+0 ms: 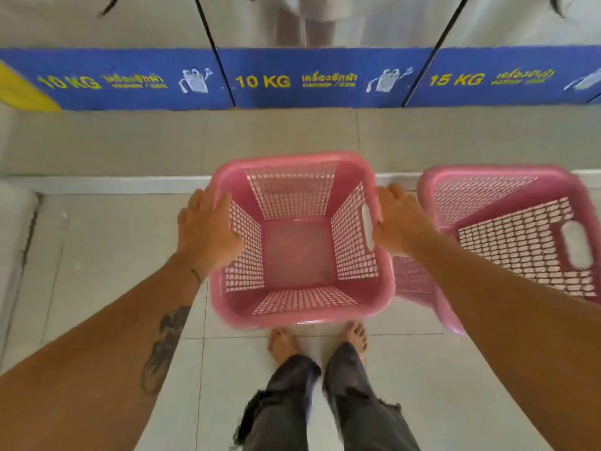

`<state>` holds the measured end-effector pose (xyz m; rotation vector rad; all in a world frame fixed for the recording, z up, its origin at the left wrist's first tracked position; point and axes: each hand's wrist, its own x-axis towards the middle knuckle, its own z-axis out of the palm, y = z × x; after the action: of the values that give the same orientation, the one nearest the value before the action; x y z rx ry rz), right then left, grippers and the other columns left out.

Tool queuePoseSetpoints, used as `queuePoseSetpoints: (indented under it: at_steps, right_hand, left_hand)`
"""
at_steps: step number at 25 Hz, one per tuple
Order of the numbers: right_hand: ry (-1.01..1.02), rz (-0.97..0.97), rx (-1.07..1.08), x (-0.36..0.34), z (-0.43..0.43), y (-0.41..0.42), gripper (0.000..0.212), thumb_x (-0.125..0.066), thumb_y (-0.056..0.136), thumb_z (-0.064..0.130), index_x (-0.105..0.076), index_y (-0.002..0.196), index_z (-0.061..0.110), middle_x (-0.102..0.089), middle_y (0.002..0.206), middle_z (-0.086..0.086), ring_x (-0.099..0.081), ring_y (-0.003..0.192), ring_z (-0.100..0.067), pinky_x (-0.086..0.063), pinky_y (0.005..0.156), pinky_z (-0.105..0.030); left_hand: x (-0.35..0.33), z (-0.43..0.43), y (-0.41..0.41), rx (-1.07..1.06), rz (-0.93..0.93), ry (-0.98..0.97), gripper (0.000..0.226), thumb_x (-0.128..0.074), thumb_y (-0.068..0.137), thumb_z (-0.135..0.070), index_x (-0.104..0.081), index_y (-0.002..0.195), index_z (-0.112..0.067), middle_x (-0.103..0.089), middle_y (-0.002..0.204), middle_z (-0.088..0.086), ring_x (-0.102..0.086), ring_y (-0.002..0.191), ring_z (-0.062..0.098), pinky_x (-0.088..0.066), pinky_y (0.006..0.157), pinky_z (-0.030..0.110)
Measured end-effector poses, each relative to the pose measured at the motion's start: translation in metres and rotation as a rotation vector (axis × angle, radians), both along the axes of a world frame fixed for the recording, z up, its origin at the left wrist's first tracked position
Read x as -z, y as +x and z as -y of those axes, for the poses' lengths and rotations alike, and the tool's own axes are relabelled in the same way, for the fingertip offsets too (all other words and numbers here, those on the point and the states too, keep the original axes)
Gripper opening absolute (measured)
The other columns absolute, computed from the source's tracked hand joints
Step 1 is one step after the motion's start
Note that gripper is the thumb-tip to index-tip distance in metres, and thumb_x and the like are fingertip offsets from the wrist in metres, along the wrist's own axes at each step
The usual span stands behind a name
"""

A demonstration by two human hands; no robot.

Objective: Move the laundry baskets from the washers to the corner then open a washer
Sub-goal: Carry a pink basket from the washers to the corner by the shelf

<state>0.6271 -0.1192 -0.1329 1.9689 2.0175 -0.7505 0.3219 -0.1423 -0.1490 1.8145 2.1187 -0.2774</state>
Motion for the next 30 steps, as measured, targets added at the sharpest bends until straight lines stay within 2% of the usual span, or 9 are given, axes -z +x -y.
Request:
queuePoseSetpoints:
  at_steps: [3,6,9,13,18,21,25,27,30]
  right_hand:
    - [0.054,0.013,0.044,0.077,-0.012,0.003,0.09,-0.065,0.071,0.005,-0.019,0.148,0.01,-0.032,0.142,-0.014,-0.035,0.129,-0.038,-0.04,0.103,-0.049]
    - [0.135,0.089,-0.017,0.138,-0.014,0.01,0.097,-0.065,0.071,0.008,-0.01,0.151,0.009,-0.014,0.156,-0.018,-0.021,0.141,-0.042,-0.035,0.111,-0.055]
    - [0.194,0.1,-0.039,0.172,-0.014,0.016,0.103,-0.067,0.068,0.003,-0.007,0.152,0.008,-0.005,0.158,-0.022,-0.014,0.144,-0.046,-0.039,0.107,-0.058]
    - [0.211,0.044,-0.01,0.168,-0.02,0.021,0.105,-0.07,0.076,0.003,0.0,0.154,0.012,-0.001,0.159,-0.017,-0.019,0.144,-0.045,-0.047,0.096,-0.056]
    - [0.207,-0.012,-0.007,0.094,-0.034,0.012,0.106,-0.064,0.073,-0.005,-0.001,0.155,0.015,-0.002,0.162,-0.008,-0.047,0.129,-0.041,-0.055,0.086,-0.046]
    - [0.214,0.002,-0.043,0.016,-0.037,-0.003,0.104,-0.063,0.074,-0.002,0.0,0.156,0.016,-0.001,0.165,-0.006,-0.05,0.127,-0.041,-0.05,0.09,-0.044]
    - [0.25,-0.043,-0.113,-0.092,-0.037,-0.022,0.097,-0.063,0.072,0.002,-0.012,0.153,0.012,-0.011,0.163,-0.009,-0.052,0.124,-0.041,-0.047,0.09,-0.043]
    - [0.272,-0.092,-0.165,-0.138,-0.036,-0.031,0.098,-0.064,0.072,0.003,-0.011,0.154,0.013,-0.009,0.163,-0.006,-0.052,0.123,-0.039,-0.046,0.084,-0.041]
    - [0.336,-0.181,-0.334,-0.198,-0.026,-0.045,0.101,-0.064,0.071,0.003,-0.009,0.154,0.013,-0.009,0.162,-0.007,-0.05,0.125,-0.039,-0.047,0.082,-0.042]
  left_hand:
    - [0.081,0.001,-0.013,-0.079,-0.017,0.02,0.106,-0.071,0.07,-0.021,-0.006,0.154,-0.027,0.001,0.164,0.01,0.003,0.15,0.035,-0.01,0.119,0.058]
    - [0.136,0.016,-0.026,-0.096,-0.039,0.092,0.115,-0.075,0.071,-0.028,0.005,0.154,-0.031,0.009,0.163,0.011,0.008,0.15,0.036,-0.005,0.116,0.057]
    - [0.163,0.025,-0.036,-0.065,-0.01,0.141,0.11,-0.074,0.076,-0.033,0.002,0.155,-0.025,0.005,0.163,0.013,0.0,0.15,0.037,-0.017,0.117,0.058]
    - [0.157,0.024,-0.031,-0.093,0.122,0.184,0.098,-0.069,0.083,-0.029,-0.004,0.156,-0.02,-0.001,0.164,0.013,-0.013,0.149,0.036,-0.035,0.11,0.054]
    - [0.085,0.021,-0.043,-0.208,0.2,0.206,0.092,-0.067,0.084,-0.017,-0.011,0.156,-0.026,-0.006,0.165,0.004,-0.028,0.146,0.032,-0.05,0.099,0.047]
    - [0.003,0.027,-0.052,-0.257,0.185,0.23,0.087,-0.065,0.084,-0.01,-0.017,0.155,-0.024,-0.015,0.163,0.003,-0.038,0.14,0.032,-0.05,0.096,0.046]
    - [-0.121,0.052,-0.06,-0.329,0.183,0.314,0.076,-0.061,0.078,0.001,-0.034,0.147,-0.019,-0.036,0.149,0.003,-0.055,0.116,0.03,-0.046,0.076,0.033]
    - [-0.169,0.079,-0.068,-0.384,0.187,0.355,0.079,-0.056,0.072,-0.006,-0.035,0.147,-0.02,-0.035,0.151,-0.001,-0.053,0.121,0.031,-0.048,0.083,0.038]
    - [-0.227,0.135,-0.07,-0.501,0.14,0.401,0.093,-0.052,0.06,-0.017,-0.031,0.151,-0.024,-0.025,0.16,-0.002,-0.04,0.139,0.029,-0.042,0.104,0.042]
